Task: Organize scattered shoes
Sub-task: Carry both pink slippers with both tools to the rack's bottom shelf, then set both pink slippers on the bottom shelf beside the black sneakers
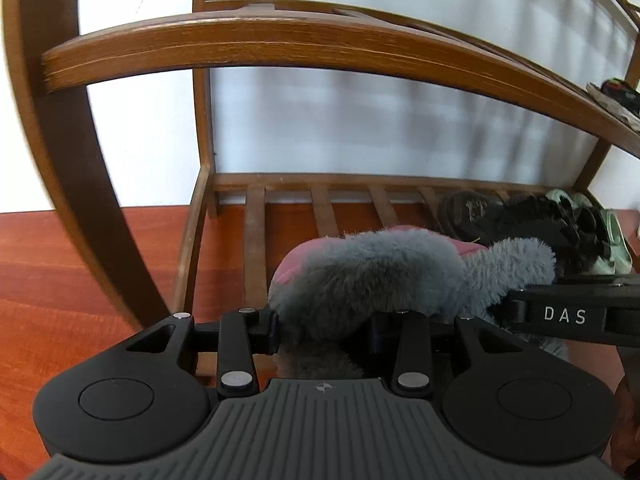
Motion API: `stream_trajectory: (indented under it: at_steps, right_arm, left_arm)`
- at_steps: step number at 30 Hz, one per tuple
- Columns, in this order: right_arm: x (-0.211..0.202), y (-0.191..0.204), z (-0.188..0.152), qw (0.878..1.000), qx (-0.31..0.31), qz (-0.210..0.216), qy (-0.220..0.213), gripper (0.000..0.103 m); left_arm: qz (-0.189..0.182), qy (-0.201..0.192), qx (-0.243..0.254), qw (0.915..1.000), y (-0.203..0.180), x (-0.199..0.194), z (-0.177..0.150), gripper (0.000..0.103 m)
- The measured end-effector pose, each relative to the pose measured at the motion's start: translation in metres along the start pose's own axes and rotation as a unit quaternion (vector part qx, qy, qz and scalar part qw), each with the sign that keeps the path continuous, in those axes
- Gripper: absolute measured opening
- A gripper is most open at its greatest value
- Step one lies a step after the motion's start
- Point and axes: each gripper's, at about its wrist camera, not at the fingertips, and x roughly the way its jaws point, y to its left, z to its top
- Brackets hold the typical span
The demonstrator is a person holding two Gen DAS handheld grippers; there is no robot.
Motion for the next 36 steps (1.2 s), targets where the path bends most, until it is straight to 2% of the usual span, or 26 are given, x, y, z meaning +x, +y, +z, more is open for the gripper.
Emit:
stream_trajectory:
  at_steps: [7, 12, 18, 27, 36]
  right_arm:
    - [0.009, 0.005, -0.002, 1.0, -0.02, -0.01, -0.002, 0.052]
    - [-0.007, 0.006, -0.004, 1.0, -0.027, -0.006, -0.008, 0.053]
    - [-0.027, 0.006, -0.006, 0.999, -0.035, -0.002, -0.014, 0.06]
    - [-0.07, 0.007, -0.019, 0.999, -0.041, 0.002, -0.03, 0.063]
    - [-0.096, 0.013, -0.047, 0.998, -0.06, 0.008, -0.026, 0.063]
  left_arm:
    - [0.0, -0.004, 0.008, 1.0, 0.003, 0.011, 0.003, 0.044]
    - [-0.002, 0.01, -0.003, 0.9999, 0.005, 0.007, 0.001, 0.051]
    - [-0.008, 0.011, -0.011, 0.9998, 0.004, -0.016, -0.004, 0.059]
    - [-0.017, -0.008, -0.014, 0.9997, -0.001, -0.061, -0.017, 0.064]
    - [-0.022, -0.008, 0.013, 0.9996, -0.017, -0.089, -0.046, 0.064]
